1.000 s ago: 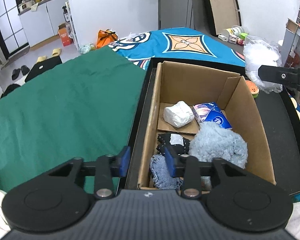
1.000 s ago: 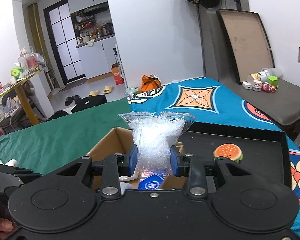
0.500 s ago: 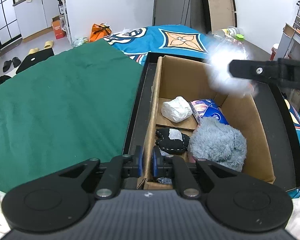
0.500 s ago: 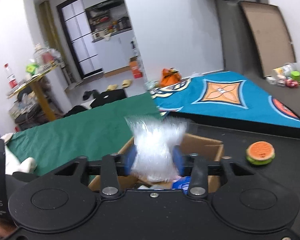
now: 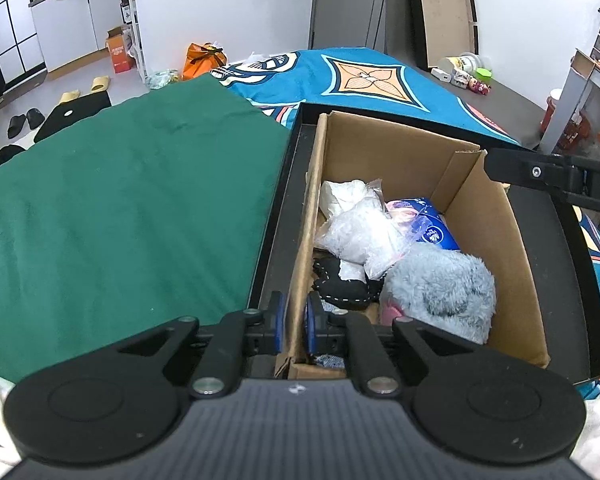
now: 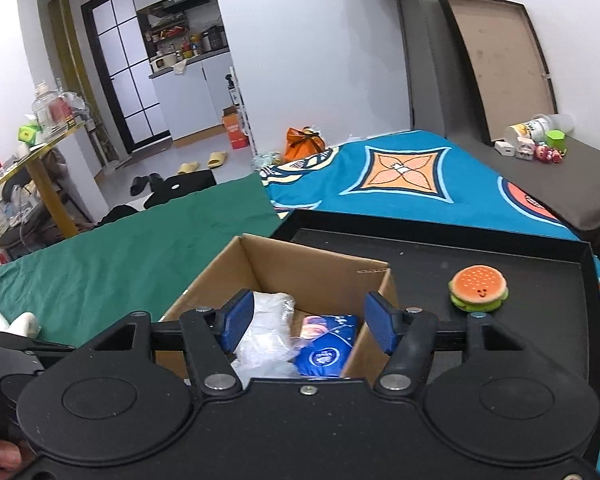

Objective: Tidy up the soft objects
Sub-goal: 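Carry the clear bag into the box and open the right tool, then grasp the hamburger plush on the tray with the right tool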

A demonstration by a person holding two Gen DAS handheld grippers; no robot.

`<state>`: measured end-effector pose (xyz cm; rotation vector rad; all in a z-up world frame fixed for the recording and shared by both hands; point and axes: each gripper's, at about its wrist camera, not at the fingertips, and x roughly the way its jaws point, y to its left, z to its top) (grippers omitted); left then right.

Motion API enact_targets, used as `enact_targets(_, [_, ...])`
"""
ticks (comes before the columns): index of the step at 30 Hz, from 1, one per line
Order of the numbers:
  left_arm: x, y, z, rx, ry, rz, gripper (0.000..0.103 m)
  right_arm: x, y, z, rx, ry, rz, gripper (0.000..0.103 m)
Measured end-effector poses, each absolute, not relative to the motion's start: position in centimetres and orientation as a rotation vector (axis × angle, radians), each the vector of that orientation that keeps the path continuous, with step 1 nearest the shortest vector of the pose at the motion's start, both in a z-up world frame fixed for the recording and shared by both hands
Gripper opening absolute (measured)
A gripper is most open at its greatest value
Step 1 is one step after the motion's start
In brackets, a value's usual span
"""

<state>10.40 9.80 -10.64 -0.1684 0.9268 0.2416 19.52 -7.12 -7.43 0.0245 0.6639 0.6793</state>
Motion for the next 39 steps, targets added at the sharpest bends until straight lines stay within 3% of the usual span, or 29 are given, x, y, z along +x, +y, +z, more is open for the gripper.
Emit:
enact_targets(18, [11.8,8.1,-10.1,-0.084,0.955,0.298,0.017,20.4,-10.7,-9.1,0.067,0.663,0.656,0.062])
enact_targets(26, [12.7,7.3,-9.9,-0.033,0.957,0.325,0.037,21.8,-12.9,-11.1,0.111,0.678,0.637,0.062])
enact_targets(33, [13.4,6.6,-9.8,0.01,0.963,0.341,0.046,23.4,-14.4,-13.2,0.114,0.697,0.608,0.064])
enact_targets(39, [14.2,6.0,-9.8,0.049,0.972,0.35,0.051,25.6,-15.3,-14.2,0.083,0.684,0.595,0.073])
